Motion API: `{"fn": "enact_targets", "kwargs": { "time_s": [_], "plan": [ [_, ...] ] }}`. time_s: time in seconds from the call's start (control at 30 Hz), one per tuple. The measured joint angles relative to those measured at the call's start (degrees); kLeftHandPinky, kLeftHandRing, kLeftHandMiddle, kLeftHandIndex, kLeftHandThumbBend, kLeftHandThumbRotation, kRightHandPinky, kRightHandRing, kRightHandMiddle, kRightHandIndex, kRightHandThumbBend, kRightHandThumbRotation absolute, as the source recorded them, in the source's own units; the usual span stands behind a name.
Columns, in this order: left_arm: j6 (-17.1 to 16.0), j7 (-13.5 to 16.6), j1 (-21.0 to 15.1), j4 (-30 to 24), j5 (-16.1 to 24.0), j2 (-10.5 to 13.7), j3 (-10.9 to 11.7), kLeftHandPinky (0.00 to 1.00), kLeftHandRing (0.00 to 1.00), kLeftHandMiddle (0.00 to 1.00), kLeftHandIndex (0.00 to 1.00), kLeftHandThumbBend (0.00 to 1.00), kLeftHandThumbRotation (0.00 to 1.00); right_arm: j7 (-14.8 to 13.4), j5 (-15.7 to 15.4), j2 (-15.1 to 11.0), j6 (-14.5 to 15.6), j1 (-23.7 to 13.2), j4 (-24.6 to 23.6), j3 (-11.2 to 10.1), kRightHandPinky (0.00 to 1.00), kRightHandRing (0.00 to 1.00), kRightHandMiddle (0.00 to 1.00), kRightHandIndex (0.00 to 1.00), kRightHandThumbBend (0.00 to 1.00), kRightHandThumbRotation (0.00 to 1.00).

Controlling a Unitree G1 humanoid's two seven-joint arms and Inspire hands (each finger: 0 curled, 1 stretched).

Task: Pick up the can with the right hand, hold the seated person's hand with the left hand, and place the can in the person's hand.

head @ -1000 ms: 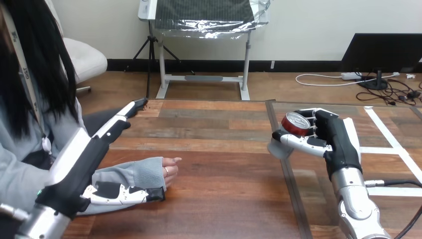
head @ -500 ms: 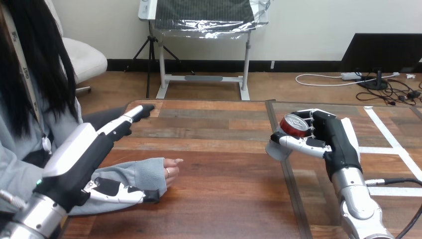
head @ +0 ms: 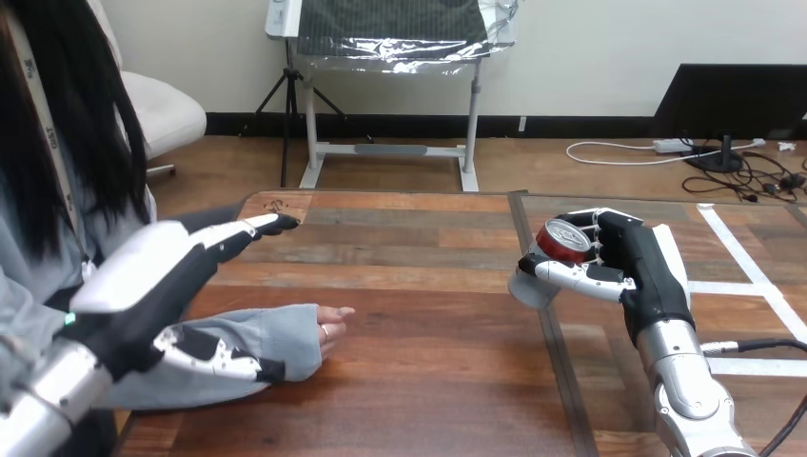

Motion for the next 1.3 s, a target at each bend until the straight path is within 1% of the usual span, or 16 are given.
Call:
{"fn": "enact_targets", "kwargs": {
  "time_s": [0.17, 0.3, 0.5, 0.73, 0.8, 1.07, 1.3],
  "plan": [
    [-0.38, -0.06, -2.95, 2.88, 0.60, 2.23, -1.72, 0.78, 0.85, 0.86, 0.86, 1.00, 0.25, 0.61, -0.01, -0.02, -0.49, 0.01, 0.00, -0.01, 0.39, 0.46, 0.52, 0.55, 0.77, 0.00],
    [-1.01, -0.03, -5.92, 6.28, 2.49, 3.97, -3.58, 0.78, 0.85, 0.86, 0.86, 1.00, 0.27, 1.04, 0.00, -0.05, -0.88, 0.01, 0.00, -0.02, 0.40, 0.46, 0.53, 0.55, 0.77, 0.00],
    [-1.02, 0.00, -9.35, 10.98, 4.89, 6.08, -6.35, 0.78, 0.84, 0.85, 0.85, 1.00, 0.27, 1.95, 0.09, -0.06, -1.45, 0.03, 0.00, -0.09, 0.40, 0.47, 0.53, 0.55, 0.76, 0.00],
    [-1.04, 0.34, -12.20, 15.78, 6.89, 7.08, -9.21, 0.78, 0.83, 0.84, 0.83, 1.00, 0.27, 2.78, 0.20, -0.22, -1.87, 0.12, 0.00, -0.35, 0.41, 0.47, 0.53, 0.55, 0.76, 0.00],
    [-1.10, 0.63, -12.93, 17.18, 7.34, 7.33, -10.26, 0.75, 0.82, 0.83, 0.83, 1.00, 0.26, 3.01, 0.24, -0.31, -1.98, 0.15, 0.00, -0.37, 0.41, 0.47, 0.53, 0.55, 0.76, 0.00],
    [-1.06, 1.99, -14.40, 20.32, 9.52, 7.64, -13.00, 0.72, 0.79, 0.81, 0.81, 1.00, 0.22, 3.51, 0.41, -0.82, -2.45, 0.37, 0.00, -0.37, 0.41, 0.47, 0.53, 0.55, 0.76, 0.00],
    [-0.78, 2.03, -15.73, 22.50, 10.71, 7.78, -15.21, 0.68, 0.77, 0.79, 0.80, 1.00, 0.20, 3.97, 0.72, -1.57, -2.62, 0.73, 0.00, -0.37, 0.40, 0.47, 0.53, 0.55, 0.77, 0.00]
  ]
}}
